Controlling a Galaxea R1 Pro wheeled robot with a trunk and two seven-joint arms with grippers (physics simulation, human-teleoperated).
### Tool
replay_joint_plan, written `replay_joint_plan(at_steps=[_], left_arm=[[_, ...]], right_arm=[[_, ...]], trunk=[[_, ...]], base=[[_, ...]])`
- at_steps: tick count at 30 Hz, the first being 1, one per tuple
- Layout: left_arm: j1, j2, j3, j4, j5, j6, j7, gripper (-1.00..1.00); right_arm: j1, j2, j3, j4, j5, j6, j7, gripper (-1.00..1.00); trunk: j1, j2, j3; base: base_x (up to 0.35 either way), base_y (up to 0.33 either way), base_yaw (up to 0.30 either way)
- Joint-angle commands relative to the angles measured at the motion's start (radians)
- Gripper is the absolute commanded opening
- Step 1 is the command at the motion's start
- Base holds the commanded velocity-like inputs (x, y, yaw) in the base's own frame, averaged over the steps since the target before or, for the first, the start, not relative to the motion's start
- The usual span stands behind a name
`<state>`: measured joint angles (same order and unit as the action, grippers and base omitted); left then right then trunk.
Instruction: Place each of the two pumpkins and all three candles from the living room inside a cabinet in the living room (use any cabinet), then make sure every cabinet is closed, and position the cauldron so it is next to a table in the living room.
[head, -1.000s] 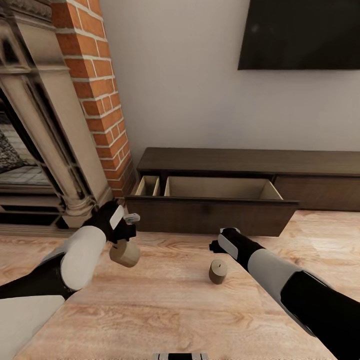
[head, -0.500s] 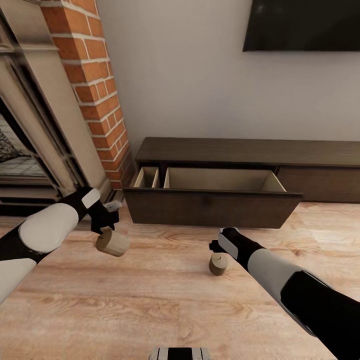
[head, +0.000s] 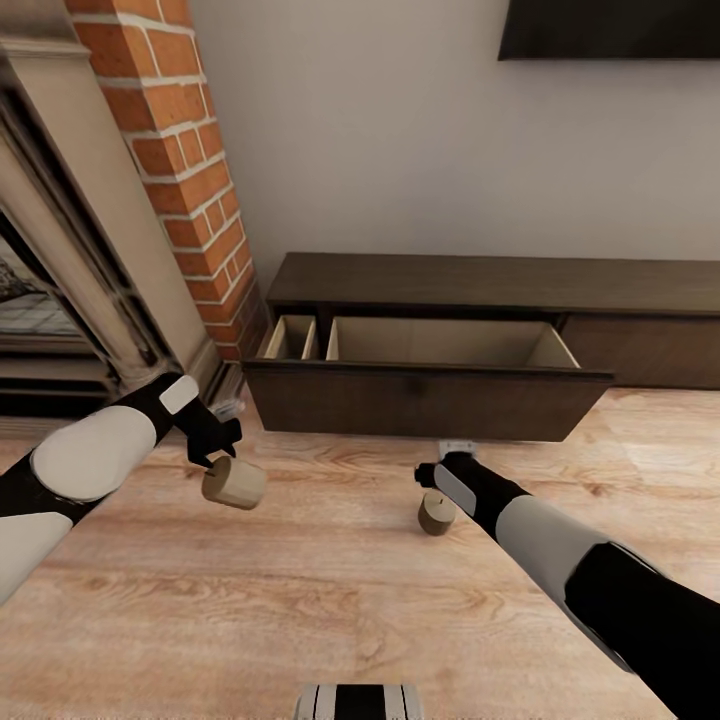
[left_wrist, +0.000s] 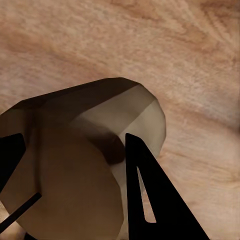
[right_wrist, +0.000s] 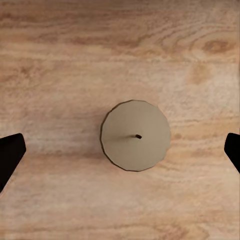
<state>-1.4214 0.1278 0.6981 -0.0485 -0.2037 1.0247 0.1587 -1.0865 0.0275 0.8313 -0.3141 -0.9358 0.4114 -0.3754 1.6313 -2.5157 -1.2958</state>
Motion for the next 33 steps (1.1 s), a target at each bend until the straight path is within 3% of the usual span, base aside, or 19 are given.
replay_joint_plan(at_steps=[1,6,11,17,33], left_arm=[[-0.001,0.000,0.010,-0.001,-0.008,0.003,0.002,-1.00],[-0.001,0.000,0.011,-0.001,-0.008,0.003,0.002,-1.00],[-0.001,0.001,0.011,-0.001,-0.008,0.002,0.002,-1.00],[-0.001,-0.001,0.011,-0.001,-0.008,0.002,0.001,-1.00],[-0.001,-0.001,0.012,-0.001,-0.008,0.002,-0.001,-1.00]], right_arm=[[-0.001,-0.008,0.008,-0.022,-0.008,-0.004,-0.007,1.00],[-0.001,-0.030,0.008,-0.065,-0.008,-0.014,-0.008,1.00],[-0.001,-0.035,0.008,-0.072,-0.008,-0.041,-0.008,1.00],[-0.001,-0.044,0.008,-0.073,-0.007,-0.143,-0.009,1.00],[-0.001,-0.065,0.010,-0.070,-0.007,-0.250,-0.010,1.00]], trunk=[[0.000,-0.001,-0.005],[0.002,-0.002,-0.024],[0.005,-0.003,-0.043],[0.007,-0.004,-0.067],[0.015,-0.008,-0.128]], base=[[0.000,0.000,0.000],[0.000,0.000,0.000],[0.000,0.000,0.000],[0.000,0.000,0.000],[0.000,0.000,0.000]])
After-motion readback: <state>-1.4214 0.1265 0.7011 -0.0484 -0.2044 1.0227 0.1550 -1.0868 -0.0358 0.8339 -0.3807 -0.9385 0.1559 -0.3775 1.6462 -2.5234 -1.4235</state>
